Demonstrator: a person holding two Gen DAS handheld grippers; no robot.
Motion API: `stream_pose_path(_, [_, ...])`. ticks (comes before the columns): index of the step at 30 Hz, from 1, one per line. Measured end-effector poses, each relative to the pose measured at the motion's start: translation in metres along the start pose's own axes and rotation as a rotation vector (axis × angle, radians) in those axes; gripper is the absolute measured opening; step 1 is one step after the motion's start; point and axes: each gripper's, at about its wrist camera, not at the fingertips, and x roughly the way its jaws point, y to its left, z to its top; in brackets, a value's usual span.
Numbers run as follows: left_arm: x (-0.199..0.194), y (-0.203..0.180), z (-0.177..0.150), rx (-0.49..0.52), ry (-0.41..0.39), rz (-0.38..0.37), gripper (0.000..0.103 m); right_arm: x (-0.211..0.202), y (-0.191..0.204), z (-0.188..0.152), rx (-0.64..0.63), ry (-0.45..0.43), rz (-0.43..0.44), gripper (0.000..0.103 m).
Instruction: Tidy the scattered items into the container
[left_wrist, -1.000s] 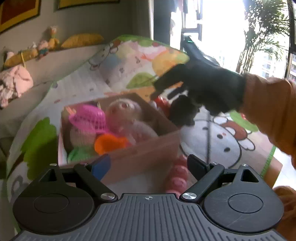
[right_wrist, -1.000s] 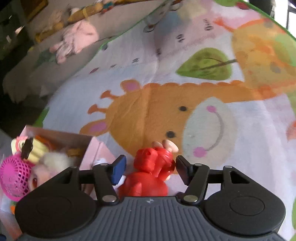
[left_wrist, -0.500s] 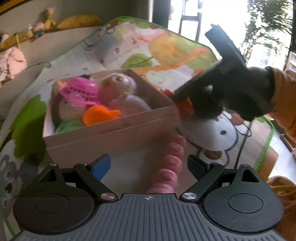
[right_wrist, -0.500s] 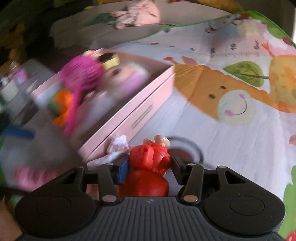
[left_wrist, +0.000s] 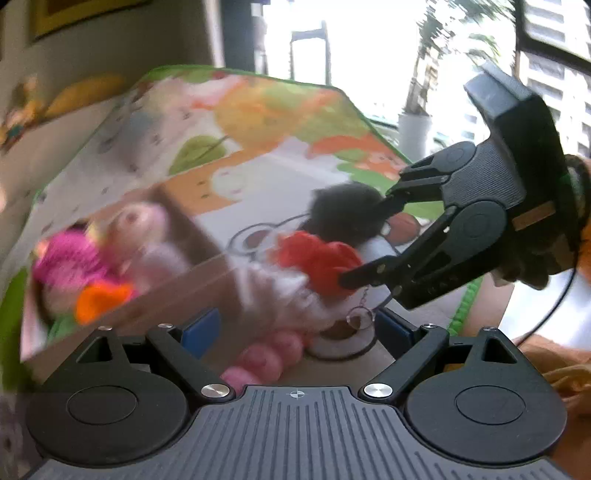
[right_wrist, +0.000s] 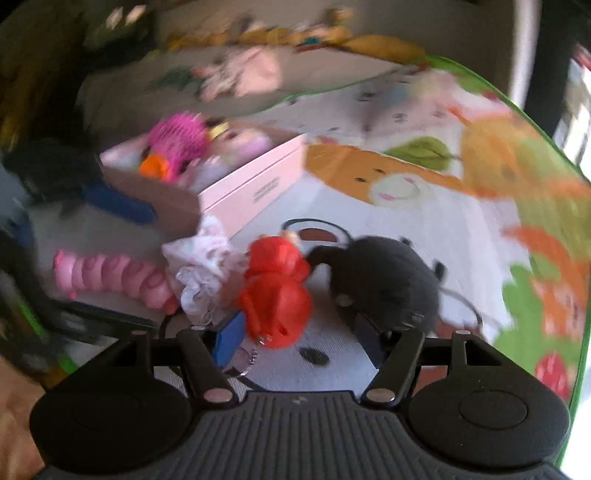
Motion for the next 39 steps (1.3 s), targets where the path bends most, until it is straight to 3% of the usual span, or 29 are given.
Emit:
stream_pose_path(2, [0.021, -0.006, 0.008, 0.029, 0.037, 0.018, 0.094, -0.008, -0.014, -0.010, 0.102, -0.039, 0.001, 0.072])
stream_pose_path(4, [0.039, -0.010, 0.014, 0.054, 0.079, 0.031, 0.086, -0.012, -0.024, -0.015, 0.169, -0.063, -0.029, 0.072])
stream_pose_path(6, [0.052, -0.014, 0.016, 0.069, 0.104, 0.045, 0.062, -0.013, -0.032, -0.019, 0.216, -0.084, -0.051, 0.074])
stream_pose_path(7, [0.056, -0.014, 0.018, 0.066, 0.107, 0.052, 0.057, -0.009, -0.034, -0.019, 0.235, -0.089, -0.057, 0.075])
stream_pose_path(9, [0.056, -0.014, 0.019, 0.054, 0.103, 0.053, 0.035, -0.005, -0.038, -0.021, 0.262, -0.092, -0.065, 0.078])
stream_pose_path(12, [0.049, -0.013, 0.020, 0.051, 0.085, 0.052, 0.025, 0.004, -0.038, -0.023, 0.293, -0.077, -0.075, 0.078])
stream_pose_path(18, [0.027, -0.010, 0.021, 0.018, 0.039, 0.055, 0.023, 0.007, -0.031, -0.022, 0.296, -0.081, -0.065, 0.078])
stream_pose_path(24, [0.002, -0.005, 0.013, -0.025, 0.014, 0.045, 0.017, 0.001, -0.010, -0.009, 0.184, -0.122, -0.024, 0.081])
stream_pose_path(31, [-0.025, 0.001, -0.009, -0.070, 0.012, 0.031, 0.017, 0.025, 0.015, 0.004, 0.066, -0.078, -0.014, 0.081])
stream_pose_path(34, [-0.032, 0.005, -0.019, -0.098, 0.029, 0.028, 0.017, 0.036, 0.020, 0.006, 0.050, -0.034, -0.022, 0.051])
stream_pose_path(39, [-0.040, 0.008, -0.035, -0.117, 0.046, 0.053, 0.017, 0.033, 0.027, 0.004, 0.051, -0.010, -0.032, 0.051])
